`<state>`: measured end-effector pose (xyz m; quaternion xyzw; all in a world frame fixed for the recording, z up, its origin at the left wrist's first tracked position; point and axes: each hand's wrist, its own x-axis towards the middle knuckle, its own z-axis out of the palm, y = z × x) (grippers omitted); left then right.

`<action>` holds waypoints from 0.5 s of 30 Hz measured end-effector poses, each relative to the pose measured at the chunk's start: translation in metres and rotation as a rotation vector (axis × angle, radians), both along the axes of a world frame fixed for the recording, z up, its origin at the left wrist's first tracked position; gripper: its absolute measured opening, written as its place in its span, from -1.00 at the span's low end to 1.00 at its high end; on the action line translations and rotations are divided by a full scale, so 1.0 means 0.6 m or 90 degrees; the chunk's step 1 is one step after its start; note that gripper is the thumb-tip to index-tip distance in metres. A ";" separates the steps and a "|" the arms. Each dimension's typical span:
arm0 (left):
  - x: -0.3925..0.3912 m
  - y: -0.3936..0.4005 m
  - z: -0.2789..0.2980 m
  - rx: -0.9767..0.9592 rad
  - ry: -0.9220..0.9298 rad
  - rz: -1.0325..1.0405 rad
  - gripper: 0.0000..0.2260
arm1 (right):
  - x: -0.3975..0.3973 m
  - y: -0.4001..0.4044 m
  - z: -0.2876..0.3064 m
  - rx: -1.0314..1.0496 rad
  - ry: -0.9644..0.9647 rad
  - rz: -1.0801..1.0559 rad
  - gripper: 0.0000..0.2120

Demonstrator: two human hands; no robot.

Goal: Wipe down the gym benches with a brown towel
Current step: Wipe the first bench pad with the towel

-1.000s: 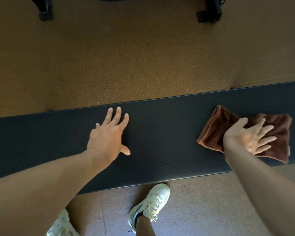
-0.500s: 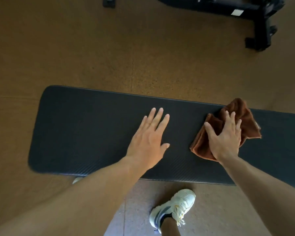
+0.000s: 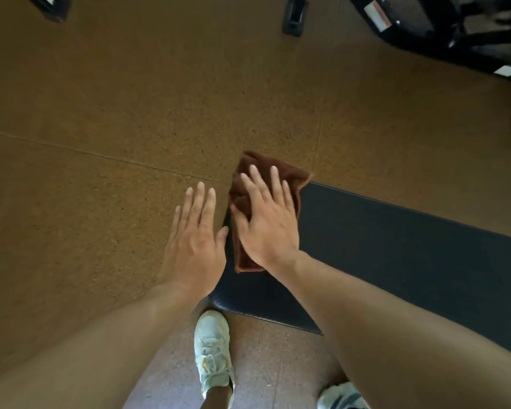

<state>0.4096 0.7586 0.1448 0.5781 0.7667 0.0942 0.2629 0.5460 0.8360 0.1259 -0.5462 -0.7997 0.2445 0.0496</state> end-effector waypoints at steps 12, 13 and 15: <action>-0.062 -0.015 -0.014 -0.015 -0.080 0.051 -0.37 | 0.137 0.019 0.031 -0.072 -0.070 -0.586 -0.42; -0.060 -0.022 -0.017 -0.020 -0.088 0.058 -0.37 | 0.121 0.027 0.033 -0.073 -0.049 -0.616 -0.43; -0.056 -0.039 -0.020 -0.028 -0.103 0.080 -0.37 | 0.064 0.035 0.036 -0.082 -0.006 -0.639 -0.44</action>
